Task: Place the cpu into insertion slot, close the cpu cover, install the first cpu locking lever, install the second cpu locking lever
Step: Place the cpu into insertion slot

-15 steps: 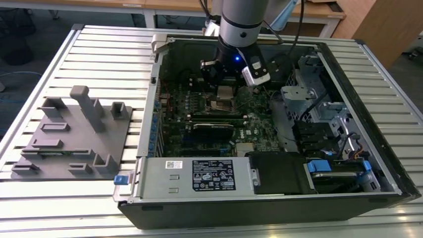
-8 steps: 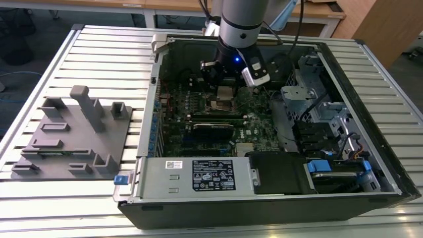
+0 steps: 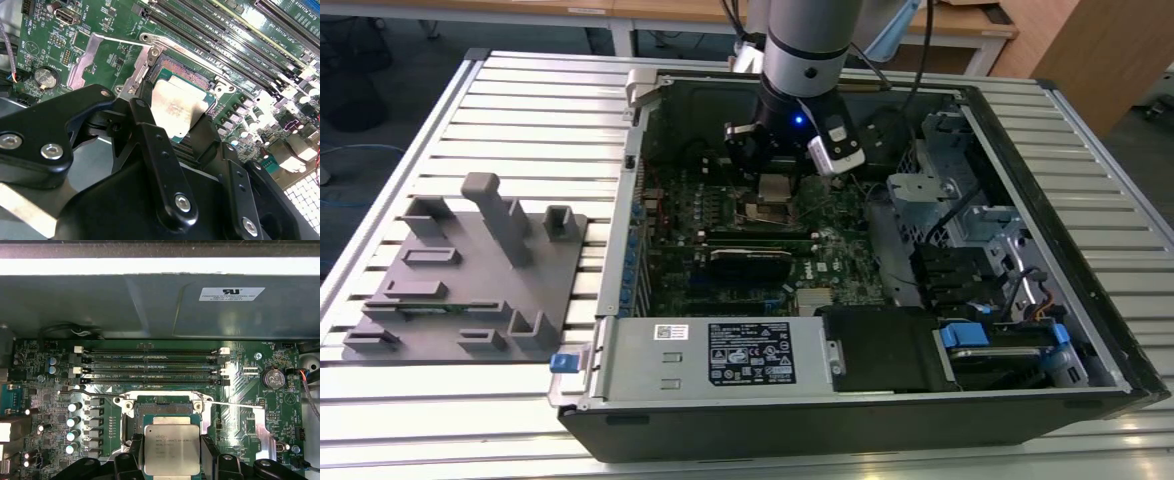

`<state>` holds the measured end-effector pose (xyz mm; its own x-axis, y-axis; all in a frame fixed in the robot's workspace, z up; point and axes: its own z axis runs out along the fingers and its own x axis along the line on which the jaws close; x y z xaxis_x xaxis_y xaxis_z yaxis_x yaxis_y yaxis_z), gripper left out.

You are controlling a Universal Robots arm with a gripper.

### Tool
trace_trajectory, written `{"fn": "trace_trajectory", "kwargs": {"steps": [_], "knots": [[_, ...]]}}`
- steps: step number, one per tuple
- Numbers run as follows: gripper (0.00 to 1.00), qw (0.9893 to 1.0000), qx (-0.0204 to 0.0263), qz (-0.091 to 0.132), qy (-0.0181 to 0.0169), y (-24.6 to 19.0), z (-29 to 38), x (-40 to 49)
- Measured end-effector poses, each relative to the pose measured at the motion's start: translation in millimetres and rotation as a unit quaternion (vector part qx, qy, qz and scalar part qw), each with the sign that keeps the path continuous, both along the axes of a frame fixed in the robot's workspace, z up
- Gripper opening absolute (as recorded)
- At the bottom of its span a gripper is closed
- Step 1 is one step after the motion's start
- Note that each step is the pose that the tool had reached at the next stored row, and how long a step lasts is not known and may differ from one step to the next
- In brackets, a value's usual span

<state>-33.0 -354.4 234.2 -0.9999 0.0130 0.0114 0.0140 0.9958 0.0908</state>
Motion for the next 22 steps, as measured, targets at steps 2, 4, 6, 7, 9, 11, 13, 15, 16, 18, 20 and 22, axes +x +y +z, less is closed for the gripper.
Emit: {"fn": "trace_trajectory", "kwargs": {"steps": [2,4,6,7,9,11,13,15,16,18,20,22], "knots": [[0.54,1.0,0.0,0.0,0.0,0.0,0.0,0.0],[0.54,1.0,0.0,0.0,0.0,0.0,0.0,0.0],[0.54,1.0,0.0,-0.002,0.0,0.0,-0.1,0.0],[0.54,1.0,0.0,-0.004,0.0,0.0,-0.2,0.0],[0.54,1.0,0.0,-0.009,0.0,0.0,-0.3,0.0],[0.54,0.9999,0.0,-0.012,0.0,0.0,-0.3,0.0],[0.54,0.9999,0.0,-0.012,0.0,0.0,-0.3,0.0],[0.54,0.9999,0.0,-0.013,0.0,0.0,-0.4,0.0],[0.54,0.9999,0.0,-0.013,0.0,0.0,-0.3,0.0],[0.54,0.9999,0.0,-0.014,0.0,0.0,-0.4,0.0],[0.54,0.9999,0.0,-0.015,0.0,0.0,-0.4,0.0],[0.54,0.9999,0.0,-0.016,0.0,0.0,-0.5,0.0]]}}
